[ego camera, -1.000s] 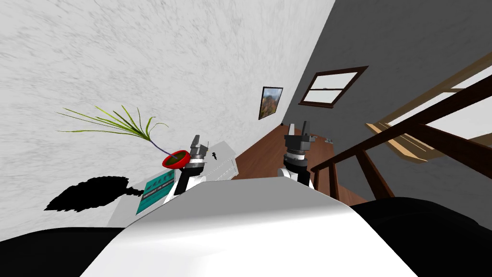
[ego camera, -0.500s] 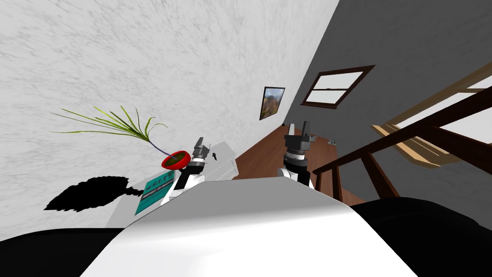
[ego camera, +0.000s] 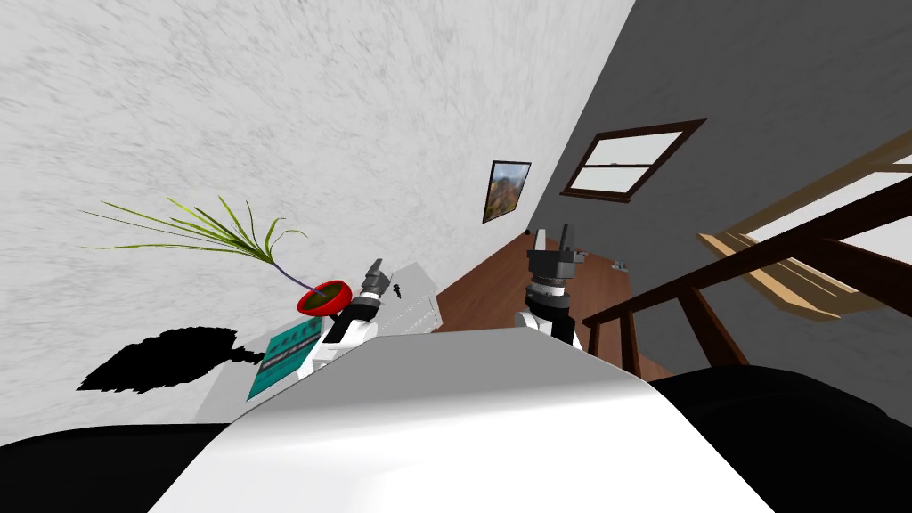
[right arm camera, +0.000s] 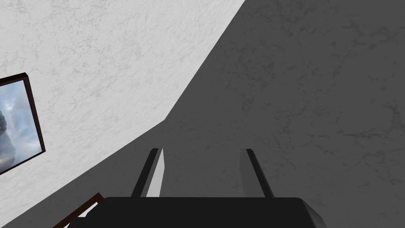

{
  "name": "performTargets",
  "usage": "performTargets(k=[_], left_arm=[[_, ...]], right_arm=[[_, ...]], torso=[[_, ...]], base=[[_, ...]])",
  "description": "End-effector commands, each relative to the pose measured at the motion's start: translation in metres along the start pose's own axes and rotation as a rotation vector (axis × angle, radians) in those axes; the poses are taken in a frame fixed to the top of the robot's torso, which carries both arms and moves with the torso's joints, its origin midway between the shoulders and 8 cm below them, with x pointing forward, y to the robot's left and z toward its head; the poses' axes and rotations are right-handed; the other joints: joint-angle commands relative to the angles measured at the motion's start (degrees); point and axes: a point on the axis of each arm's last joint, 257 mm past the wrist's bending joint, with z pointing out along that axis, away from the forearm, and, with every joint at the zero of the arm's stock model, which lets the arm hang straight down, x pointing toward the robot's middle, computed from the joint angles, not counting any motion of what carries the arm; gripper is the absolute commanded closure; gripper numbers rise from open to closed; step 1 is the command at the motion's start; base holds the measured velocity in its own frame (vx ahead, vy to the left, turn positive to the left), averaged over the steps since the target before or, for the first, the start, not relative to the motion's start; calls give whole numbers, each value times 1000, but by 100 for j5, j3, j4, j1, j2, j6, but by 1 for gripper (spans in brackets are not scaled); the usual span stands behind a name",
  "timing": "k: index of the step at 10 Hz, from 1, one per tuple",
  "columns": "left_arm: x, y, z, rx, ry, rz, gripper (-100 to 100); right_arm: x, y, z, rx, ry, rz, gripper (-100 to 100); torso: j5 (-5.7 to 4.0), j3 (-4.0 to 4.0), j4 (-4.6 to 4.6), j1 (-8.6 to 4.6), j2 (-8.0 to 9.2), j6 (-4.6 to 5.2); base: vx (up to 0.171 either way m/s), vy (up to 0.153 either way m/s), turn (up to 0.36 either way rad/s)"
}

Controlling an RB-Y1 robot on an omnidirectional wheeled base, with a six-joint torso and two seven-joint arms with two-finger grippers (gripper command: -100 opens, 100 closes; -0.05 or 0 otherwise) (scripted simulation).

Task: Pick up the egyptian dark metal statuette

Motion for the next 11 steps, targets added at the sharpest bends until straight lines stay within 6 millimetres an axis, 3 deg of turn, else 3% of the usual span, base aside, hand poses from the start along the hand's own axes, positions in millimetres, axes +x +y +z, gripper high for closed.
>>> performTargets(k=[1, 2, 3, 5, 11], left_arm=[[-5, 17, 2, -55, -1, -1, -100], [-11, 33, 3, -110, 1, 1, -100], [-11, 35, 3, -119, 0, 1, -100], [-25, 68, 3, -227, 1, 16, -100], [-54, 127, -11, -440, -5, 68, -100]], right_arm=[[0, 0, 0, 0, 0, 0, 0], [0, 0, 0, 0, 0, 0, 0], [0, 0, 0, 0, 0, 0, 0], [0, 0, 0, 0, 0, 0, 0], [0, 0, 0, 0, 0, 0, 0]], torso=[[0, 0, 0, 0, 0, 0], [0, 1, 1, 0, 3, 1], [0, 2, 1, 1, 3, 1], [0, 3, 1, 0, 6, 1], [0, 6, 2, 3, 11, 0]], base=[[34, -15, 9], [32, -17, 6], [26, -11, 7], [31, -15, -1], [20, -11, -19]])
